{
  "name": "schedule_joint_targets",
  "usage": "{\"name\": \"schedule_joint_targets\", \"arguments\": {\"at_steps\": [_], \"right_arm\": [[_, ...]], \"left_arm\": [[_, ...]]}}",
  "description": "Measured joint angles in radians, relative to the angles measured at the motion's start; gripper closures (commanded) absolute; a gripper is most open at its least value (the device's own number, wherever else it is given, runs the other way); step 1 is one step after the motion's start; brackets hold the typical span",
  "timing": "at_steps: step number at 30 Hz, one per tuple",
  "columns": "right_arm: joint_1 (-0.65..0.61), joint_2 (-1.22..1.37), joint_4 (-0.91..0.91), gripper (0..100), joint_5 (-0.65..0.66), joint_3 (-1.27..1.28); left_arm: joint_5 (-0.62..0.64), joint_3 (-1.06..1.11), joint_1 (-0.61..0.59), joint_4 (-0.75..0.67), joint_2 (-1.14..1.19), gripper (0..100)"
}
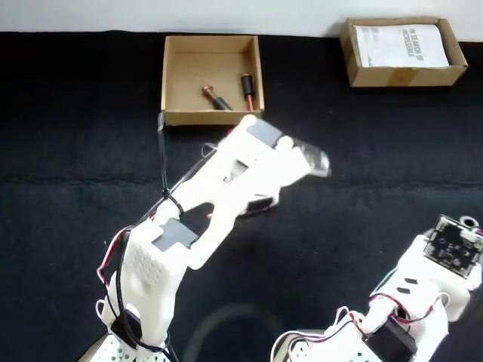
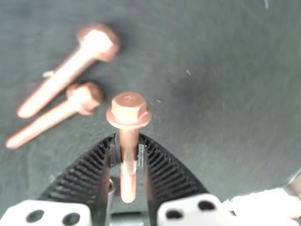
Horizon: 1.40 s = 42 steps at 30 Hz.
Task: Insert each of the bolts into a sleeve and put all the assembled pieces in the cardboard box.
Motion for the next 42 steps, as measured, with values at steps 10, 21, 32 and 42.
{"name": "schedule_joint_targets", "arguments": {"at_steps": [10, 21, 32, 42], "right_arm": [[-0.315, 0.000, 0.000, 99.1, -0.186, 0.058], [-0.667, 0.000, 0.000, 99.1, -0.543, 0.058], [-0.937, 0.000, 0.000, 99.1, -0.603, 0.091], [-1.079, 0.000, -0.072, 99.1, -0.580, 0.209]], "left_arm": [[0.342, -0.140, -0.003, -0.061, 0.002, 99], [0.443, -0.141, -0.034, -0.219, -0.204, 99], [0.443, 0.273, -0.037, -0.436, -0.651, 99], [0.445, 0.976, -0.037, -0.899, -1.217, 99]]}}
